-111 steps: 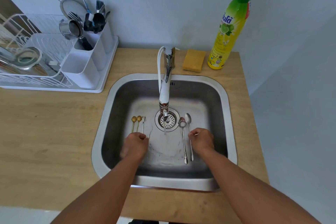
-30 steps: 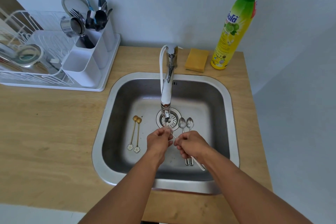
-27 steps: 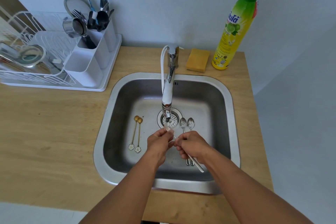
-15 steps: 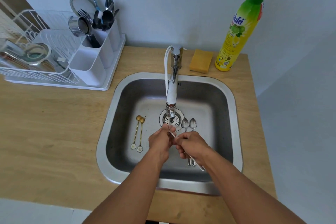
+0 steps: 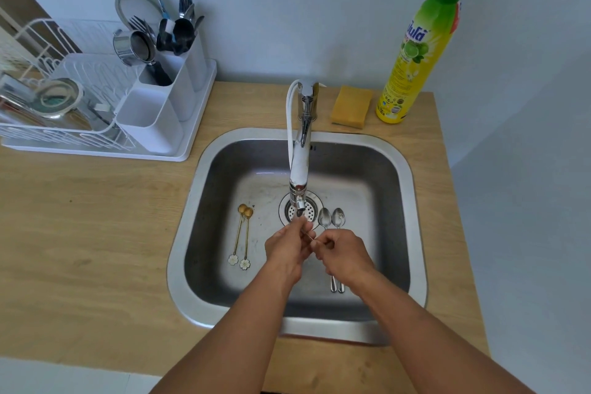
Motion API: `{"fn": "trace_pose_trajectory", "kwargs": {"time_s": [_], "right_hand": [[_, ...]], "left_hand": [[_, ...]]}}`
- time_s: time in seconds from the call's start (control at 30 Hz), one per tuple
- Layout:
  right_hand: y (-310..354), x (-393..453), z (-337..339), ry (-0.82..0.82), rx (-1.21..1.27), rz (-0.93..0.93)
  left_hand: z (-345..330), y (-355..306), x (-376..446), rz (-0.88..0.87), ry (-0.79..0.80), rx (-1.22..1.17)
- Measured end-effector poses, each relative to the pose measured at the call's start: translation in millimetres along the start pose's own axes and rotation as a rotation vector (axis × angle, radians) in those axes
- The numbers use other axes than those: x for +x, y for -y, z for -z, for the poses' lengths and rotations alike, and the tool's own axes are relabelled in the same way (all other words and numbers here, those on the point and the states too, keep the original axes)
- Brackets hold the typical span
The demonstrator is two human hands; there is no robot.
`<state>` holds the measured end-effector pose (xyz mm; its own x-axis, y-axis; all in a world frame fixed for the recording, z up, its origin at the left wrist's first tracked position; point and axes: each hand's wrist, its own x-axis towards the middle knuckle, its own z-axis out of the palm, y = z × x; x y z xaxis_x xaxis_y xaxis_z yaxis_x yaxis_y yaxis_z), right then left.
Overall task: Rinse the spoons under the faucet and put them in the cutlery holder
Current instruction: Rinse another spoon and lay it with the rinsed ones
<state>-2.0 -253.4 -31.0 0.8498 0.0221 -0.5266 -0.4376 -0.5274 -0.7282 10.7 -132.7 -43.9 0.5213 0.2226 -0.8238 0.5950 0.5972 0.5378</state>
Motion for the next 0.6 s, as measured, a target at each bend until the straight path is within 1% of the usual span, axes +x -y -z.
{"fn": "trace_pose_trajectory", "kwargs": {"time_s": [0.1, 0.13, 0.27, 0.37, 0.47, 0.53, 0.6], "right_hand": [[0.3, -0.1, 0.6, -0.032, -0.042, 0.069], [-0.1, 0.2, 0.1, -0.037, -0.034, 0.073], [-2.7, 2.3, -0.9, -0.025, 0.102, 0.023], [0.4, 5.1, 0.2, 0.069, 0.280, -0.043], [4.0, 7.0, 2.3, 0.201, 0.438, -0.110], [4.0, 5.4, 3.4, 0.266, 0.465, -0.133], [3.1, 3.3, 2.1, 0.288, 0.441, -0.128]], "left_hand": [[-5.1, -8.1, -0.9, 0.058, -0.005, -0.069], [-4.9, -10.9, -1.0, 0.079, 0.015, -0.078], [0.2, -14.9, -3.6, 0.162, 0.187, -0.130], [3.4, -7.8, -6.2, 0.186, 0.259, -0.179], [6.3, -0.6, -7.1, 0.164, 0.283, -0.173], [8.5, 1.9, -6.6, 0.128, 0.265, -0.152], [11.9, 3.5, -4.8, 0.084, 0.240, -0.132]]}}
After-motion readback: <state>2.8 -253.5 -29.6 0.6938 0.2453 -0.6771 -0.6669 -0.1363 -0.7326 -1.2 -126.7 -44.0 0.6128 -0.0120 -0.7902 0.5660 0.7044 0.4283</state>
